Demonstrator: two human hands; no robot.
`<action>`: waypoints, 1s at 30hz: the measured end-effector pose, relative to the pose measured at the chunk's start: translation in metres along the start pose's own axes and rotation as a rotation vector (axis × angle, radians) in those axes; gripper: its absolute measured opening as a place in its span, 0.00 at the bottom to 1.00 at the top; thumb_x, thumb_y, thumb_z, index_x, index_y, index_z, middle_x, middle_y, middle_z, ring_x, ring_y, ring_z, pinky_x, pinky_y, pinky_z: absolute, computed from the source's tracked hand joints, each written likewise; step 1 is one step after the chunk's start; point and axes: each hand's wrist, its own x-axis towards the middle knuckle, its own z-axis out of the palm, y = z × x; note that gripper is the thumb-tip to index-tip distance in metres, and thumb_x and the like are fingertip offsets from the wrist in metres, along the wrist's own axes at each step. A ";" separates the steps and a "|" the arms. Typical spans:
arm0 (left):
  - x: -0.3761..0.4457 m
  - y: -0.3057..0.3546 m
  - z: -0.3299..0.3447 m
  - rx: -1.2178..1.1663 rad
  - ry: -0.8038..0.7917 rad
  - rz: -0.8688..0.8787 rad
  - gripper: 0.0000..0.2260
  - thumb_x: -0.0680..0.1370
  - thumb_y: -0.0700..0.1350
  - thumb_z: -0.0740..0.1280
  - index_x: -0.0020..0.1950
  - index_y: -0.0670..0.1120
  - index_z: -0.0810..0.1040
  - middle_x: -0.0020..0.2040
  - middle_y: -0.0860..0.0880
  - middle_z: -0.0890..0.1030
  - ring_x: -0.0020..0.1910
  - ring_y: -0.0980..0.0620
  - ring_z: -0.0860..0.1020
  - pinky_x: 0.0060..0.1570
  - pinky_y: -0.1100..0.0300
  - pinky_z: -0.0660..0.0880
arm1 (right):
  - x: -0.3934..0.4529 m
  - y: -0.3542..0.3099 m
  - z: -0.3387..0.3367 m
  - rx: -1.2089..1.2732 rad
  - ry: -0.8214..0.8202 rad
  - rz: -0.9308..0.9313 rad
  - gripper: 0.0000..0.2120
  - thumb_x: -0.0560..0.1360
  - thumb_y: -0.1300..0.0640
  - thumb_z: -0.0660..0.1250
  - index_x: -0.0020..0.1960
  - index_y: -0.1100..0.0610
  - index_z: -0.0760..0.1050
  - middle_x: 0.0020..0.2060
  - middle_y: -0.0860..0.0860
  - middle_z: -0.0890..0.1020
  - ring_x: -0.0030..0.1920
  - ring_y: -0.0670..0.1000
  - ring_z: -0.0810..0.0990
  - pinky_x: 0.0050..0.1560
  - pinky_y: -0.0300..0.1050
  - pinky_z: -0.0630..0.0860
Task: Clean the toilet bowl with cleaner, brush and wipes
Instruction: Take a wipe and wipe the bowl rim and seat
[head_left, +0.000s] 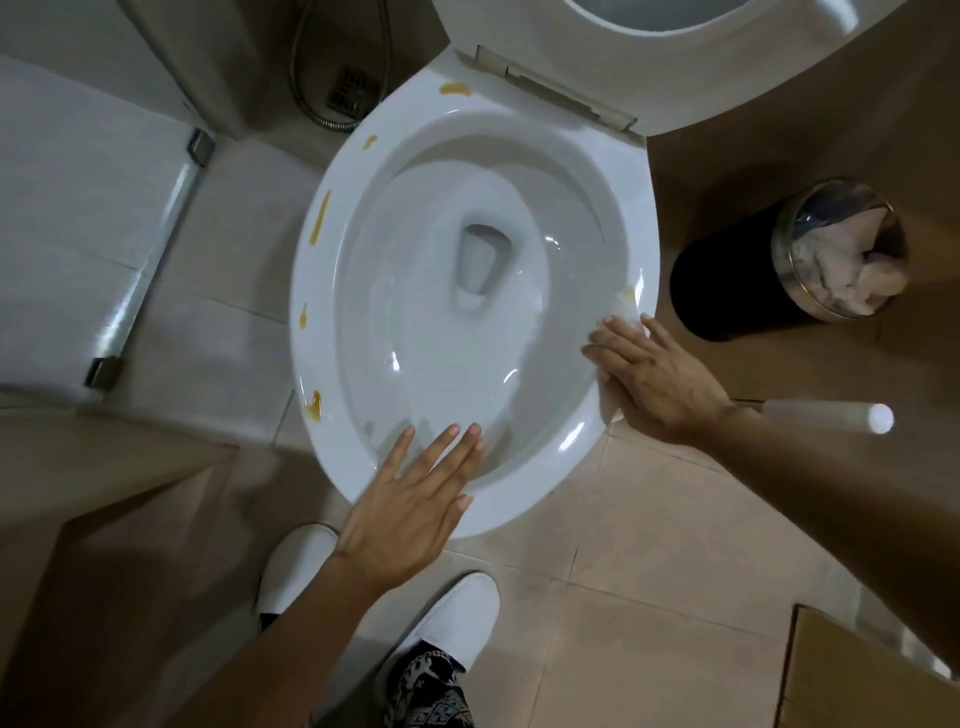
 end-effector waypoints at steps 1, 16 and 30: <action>0.001 0.001 0.001 0.006 0.006 -0.007 0.24 0.82 0.51 0.47 0.77 0.44 0.58 0.77 0.48 0.58 0.76 0.50 0.56 0.71 0.45 0.55 | -0.002 0.000 -0.002 -0.016 -0.010 -0.015 0.24 0.79 0.52 0.48 0.66 0.58 0.74 0.65 0.55 0.76 0.71 0.57 0.69 0.72 0.55 0.54; 0.002 0.003 0.004 0.004 0.048 -0.076 0.26 0.80 0.51 0.51 0.76 0.43 0.59 0.77 0.46 0.57 0.76 0.50 0.54 0.71 0.45 0.55 | 0.035 0.025 -0.024 -0.205 -0.104 0.059 0.30 0.75 0.51 0.43 0.66 0.64 0.74 0.67 0.60 0.73 0.71 0.59 0.69 0.72 0.59 0.55; 0.003 0.003 0.006 -0.006 0.072 -0.092 0.26 0.80 0.51 0.52 0.76 0.42 0.60 0.76 0.46 0.60 0.76 0.50 0.55 0.71 0.45 0.56 | 0.045 0.023 -0.030 -0.250 -0.161 0.051 0.23 0.79 0.53 0.49 0.68 0.57 0.72 0.69 0.52 0.72 0.74 0.52 0.63 0.73 0.57 0.50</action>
